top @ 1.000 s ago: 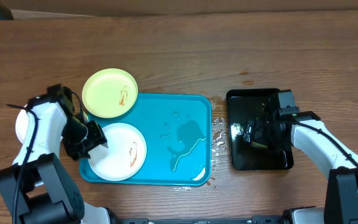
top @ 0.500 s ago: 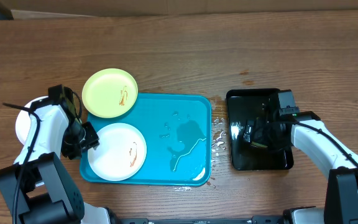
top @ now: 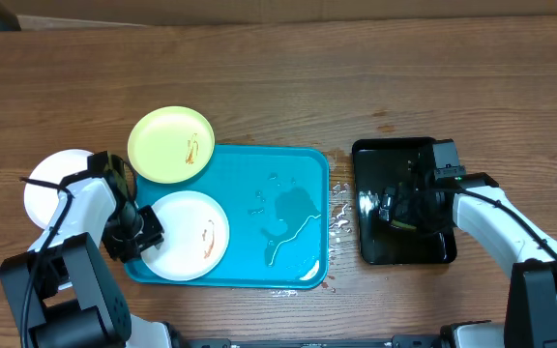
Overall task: Clean dirty plates on tray and stack at the side
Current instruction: 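Move the left gripper back and grip the rim of the other white plate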
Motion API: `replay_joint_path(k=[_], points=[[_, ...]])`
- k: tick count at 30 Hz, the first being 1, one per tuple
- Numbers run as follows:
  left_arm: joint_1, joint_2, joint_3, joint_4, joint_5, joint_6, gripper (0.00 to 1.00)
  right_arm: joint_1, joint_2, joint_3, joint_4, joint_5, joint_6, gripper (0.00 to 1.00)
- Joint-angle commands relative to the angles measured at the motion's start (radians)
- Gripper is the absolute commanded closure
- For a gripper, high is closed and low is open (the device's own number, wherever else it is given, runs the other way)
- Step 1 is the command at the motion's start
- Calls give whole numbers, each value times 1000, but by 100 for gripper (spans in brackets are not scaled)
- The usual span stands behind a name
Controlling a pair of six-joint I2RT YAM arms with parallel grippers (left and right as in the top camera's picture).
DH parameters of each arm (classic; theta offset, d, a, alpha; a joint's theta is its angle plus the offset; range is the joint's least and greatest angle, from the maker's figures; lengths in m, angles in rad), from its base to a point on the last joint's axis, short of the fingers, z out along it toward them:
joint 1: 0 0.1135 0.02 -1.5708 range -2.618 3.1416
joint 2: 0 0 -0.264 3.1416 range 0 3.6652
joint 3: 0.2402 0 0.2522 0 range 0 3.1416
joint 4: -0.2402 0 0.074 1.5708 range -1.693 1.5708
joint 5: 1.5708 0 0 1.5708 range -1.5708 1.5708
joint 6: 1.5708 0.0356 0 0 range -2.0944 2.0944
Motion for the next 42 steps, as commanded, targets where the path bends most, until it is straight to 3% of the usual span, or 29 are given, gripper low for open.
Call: replay_joint_path(k=[1, 9, 17, 27, 33, 37, 42], points=[[-6, -5, -21, 1, 116, 37, 63, -2, 25, -28, -5, 0, 1, 1], [-78, -5, -23, 1, 281, 105, 65, -2, 25, -28, -5, 0, 1, 1], [-261, -5, -23, 44, 325, 98, 64, -2, 25, -28, -5, 0, 1, 1], [-482, -5, -10, 109, 323, 60, 59, -2, 25, -28, -5, 0, 1, 1], [-478, -5, 146, 18, 312, 54, 47, -2, 25, -28, -5, 0, 1, 1], [-483, -5, 235, 6, 299, -11, 39, -2, 25, -28, -5, 0, 1, 0], [-500, -5, 223, 4, 135, -122, 37, -2, 25, -28, -8, 0, 1, 0]])
